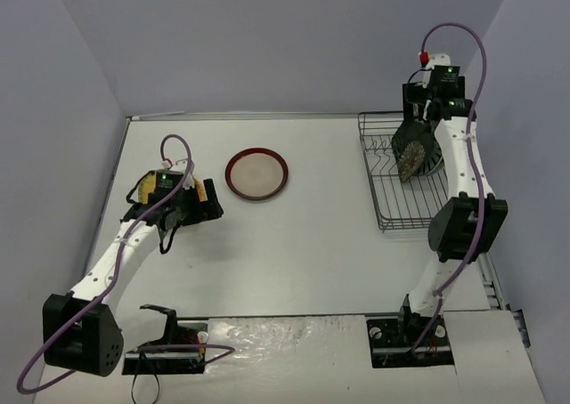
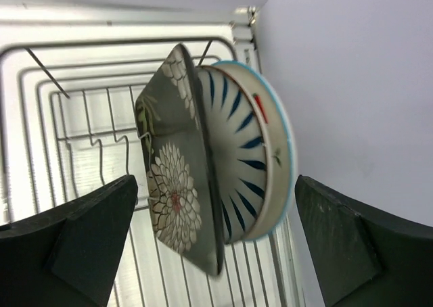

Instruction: Load the plates into the dish rack

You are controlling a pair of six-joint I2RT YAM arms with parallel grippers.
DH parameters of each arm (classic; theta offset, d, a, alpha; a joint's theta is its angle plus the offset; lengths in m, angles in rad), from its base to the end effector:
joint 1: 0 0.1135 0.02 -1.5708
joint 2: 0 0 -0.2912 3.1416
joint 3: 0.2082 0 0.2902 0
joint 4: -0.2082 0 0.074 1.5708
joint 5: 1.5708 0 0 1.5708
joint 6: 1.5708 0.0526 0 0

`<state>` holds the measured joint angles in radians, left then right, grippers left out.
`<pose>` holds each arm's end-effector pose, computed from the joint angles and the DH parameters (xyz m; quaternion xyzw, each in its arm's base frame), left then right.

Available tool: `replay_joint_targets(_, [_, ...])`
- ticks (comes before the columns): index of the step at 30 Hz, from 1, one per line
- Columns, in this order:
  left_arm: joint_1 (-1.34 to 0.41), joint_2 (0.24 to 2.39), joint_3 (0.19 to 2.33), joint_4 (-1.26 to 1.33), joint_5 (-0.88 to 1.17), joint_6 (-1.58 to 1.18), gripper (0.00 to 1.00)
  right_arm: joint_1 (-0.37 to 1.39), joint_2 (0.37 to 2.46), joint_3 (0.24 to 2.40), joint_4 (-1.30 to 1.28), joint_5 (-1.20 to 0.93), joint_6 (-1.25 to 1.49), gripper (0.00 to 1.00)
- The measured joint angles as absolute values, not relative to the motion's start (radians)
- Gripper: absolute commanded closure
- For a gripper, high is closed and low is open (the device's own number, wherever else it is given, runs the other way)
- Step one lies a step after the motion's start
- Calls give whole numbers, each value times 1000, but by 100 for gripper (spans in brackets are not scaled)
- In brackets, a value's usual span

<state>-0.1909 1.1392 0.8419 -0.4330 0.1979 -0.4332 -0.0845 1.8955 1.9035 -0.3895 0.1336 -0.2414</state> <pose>0.2737 -0.0634 0.2684 -0.0698 0.9067 -0.2105 0.3587 0.5110 -0.0503 0.4048 -0.0275 0.8269 -0.1452 0.5426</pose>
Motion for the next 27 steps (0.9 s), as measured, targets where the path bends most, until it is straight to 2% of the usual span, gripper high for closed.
replay_joint_targets(6, [-202,1290,865,-318,235,-631,3,-84,1604,1824,-354,95,-109,0])
replay_joint_targets(11, [-223,1493,992,-254,201,-766,4,-84,1322,1611,-266,-71,67,0])
replay_joint_targets(14, [-230,1637,1118,-239,175,-807,8,-83,1186,1426,-185,-196,182,0])
replay_joint_targets(20, [-231,1864,1275,-236,145,-839,14,-37,1106,1189,-125,-392,319,0])
replay_joint_targets(27, [-236,1942,1331,-242,123,-855,31,-10,1046,1090,-116,-505,359,0])
